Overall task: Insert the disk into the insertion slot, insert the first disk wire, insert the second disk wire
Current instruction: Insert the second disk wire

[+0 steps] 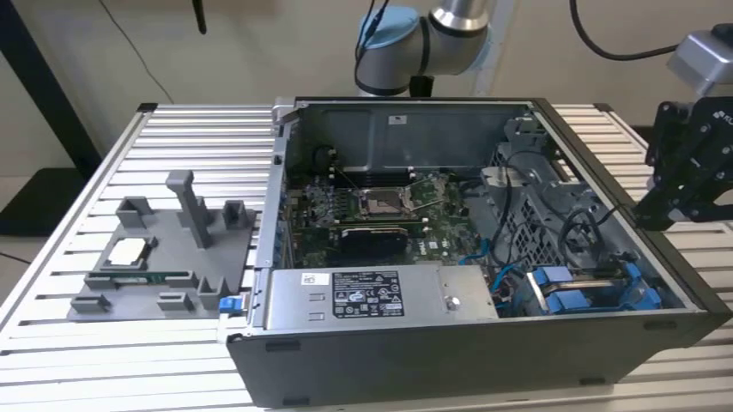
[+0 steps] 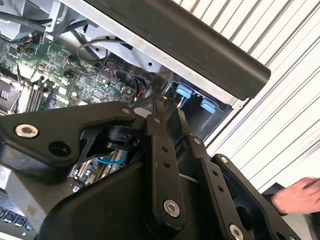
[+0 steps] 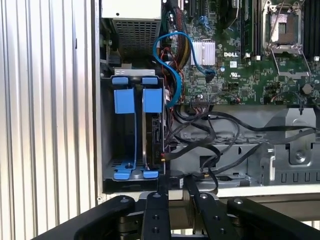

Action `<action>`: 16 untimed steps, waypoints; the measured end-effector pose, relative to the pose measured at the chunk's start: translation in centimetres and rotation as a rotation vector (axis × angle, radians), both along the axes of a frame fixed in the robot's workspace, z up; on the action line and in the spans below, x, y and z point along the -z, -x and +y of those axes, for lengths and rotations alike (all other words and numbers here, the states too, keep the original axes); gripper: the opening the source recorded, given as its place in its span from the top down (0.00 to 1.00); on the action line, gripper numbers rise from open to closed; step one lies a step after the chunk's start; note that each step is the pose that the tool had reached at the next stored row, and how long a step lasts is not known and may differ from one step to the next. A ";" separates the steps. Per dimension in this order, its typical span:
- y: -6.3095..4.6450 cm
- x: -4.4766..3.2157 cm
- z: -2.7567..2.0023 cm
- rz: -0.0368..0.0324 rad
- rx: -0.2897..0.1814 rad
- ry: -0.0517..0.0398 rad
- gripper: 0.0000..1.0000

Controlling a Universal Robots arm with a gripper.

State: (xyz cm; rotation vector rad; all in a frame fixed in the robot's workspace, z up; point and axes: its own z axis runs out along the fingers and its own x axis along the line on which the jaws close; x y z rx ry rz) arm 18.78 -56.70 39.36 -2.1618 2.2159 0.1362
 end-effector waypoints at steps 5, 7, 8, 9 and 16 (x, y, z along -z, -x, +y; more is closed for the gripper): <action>-0.3 0.00 0.35 0.0000 -0.001 0.0001 0.73; -0.4 0.02 0.48 0.0000 -0.002 0.0000 0.73; -0.4 0.03 0.54 0.0000 -0.002 0.0001 0.73; -0.4 0.05 0.59 0.0000 -0.003 0.0001 0.73; -0.8 0.29 0.85 -0.0001 -0.004 0.0001 0.73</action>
